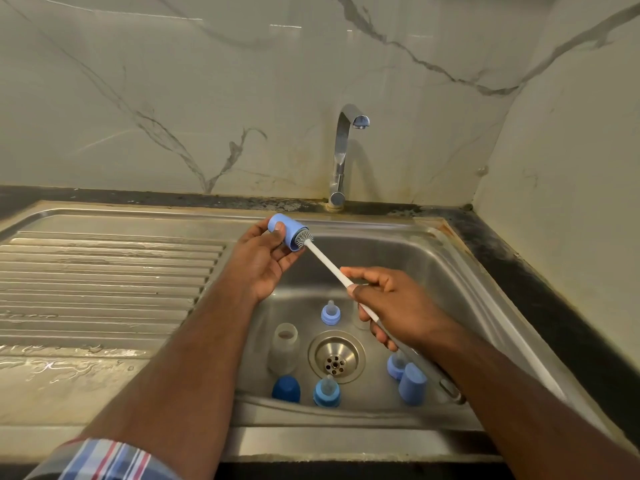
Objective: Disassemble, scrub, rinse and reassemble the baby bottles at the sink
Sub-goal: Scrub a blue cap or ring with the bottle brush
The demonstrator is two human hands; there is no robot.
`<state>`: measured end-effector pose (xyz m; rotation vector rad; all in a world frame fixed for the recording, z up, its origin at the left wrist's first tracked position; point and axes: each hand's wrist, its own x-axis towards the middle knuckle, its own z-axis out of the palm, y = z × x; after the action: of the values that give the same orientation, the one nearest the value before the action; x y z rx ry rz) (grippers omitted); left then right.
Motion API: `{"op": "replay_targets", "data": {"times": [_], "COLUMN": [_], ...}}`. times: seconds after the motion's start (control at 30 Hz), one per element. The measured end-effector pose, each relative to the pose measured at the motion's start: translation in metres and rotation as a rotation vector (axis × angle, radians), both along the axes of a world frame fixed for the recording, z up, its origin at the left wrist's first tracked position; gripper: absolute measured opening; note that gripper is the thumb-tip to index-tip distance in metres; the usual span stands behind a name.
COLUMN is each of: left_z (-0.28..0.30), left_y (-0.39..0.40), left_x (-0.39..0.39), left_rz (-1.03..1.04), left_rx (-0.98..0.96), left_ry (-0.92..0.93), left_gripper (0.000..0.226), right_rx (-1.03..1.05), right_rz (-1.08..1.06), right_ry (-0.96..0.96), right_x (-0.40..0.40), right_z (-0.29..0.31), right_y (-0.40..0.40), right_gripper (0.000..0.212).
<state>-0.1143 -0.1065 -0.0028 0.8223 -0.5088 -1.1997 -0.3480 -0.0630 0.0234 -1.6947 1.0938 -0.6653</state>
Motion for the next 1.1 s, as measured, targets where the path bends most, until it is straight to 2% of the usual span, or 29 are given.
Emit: {"op": "replay_targets", "data": {"times": [0.07, 0.13, 0.23, 0.33, 0.4, 0.5, 0.63, 0.73, 0.97, 1.1], "left_z": [0.002, 0.005, 0.007, 0.005, 0.006, 0.007, 0.004, 0.001, -0.002, -0.001], "left_y": [0.001, 0.003, 0.003, 0.004, 0.005, 0.006, 0.005, 0.003, -0.001, -0.001], "left_x": [-0.001, -0.003, -0.004, -0.004, -0.006, -0.008, -0.004, -0.002, 0.008, 0.006], "left_rz": [-0.046, -0.103, -0.129, -0.107, -0.108, -0.099, -0.087, -0.046, 0.100, 0.101], "left_rx": [-0.010, -0.020, -0.023, 0.021, 0.038, 0.053, 0.073, 0.080, 0.058, 0.072], "left_ry": [0.025, 0.044, 0.042, 0.023, 0.030, 0.041, -0.014, -0.065, -0.012, 0.012], "left_gripper": [0.025, 0.022, 0.023, 0.031, 0.030, 0.025, 0.027, 0.022, 0.022, 0.022], "right_rx": [-0.034, -0.031, -0.035, -0.269, -0.425, -0.515, -0.629, -0.518, -0.356, -0.336], "right_rz": [-0.002, 0.024, 0.089, 0.096, 0.045, -0.022, 0.025, 0.065, -0.022, -0.017], "right_ry": [0.049, 0.016, 0.013, 0.322, 0.484, 0.526, 0.626, 0.526, 0.341, 0.329], "right_x": [0.005, 0.007, 0.008, 0.004, 0.000, 0.003, 0.010, 0.001, -0.024, -0.021], "right_z": [-0.004, -0.006, -0.006, -0.004, -0.002, -0.002, -0.010, -0.005, -0.002, -0.005], "right_y": [-0.002, -0.001, 0.004, -0.001, -0.005, -0.005, -0.003, -0.010, -0.015, -0.012], "right_gripper": [0.030, 0.027, 0.035, 0.033, 0.041, 0.047, 0.050, 0.047, 0.033, 0.030]}}
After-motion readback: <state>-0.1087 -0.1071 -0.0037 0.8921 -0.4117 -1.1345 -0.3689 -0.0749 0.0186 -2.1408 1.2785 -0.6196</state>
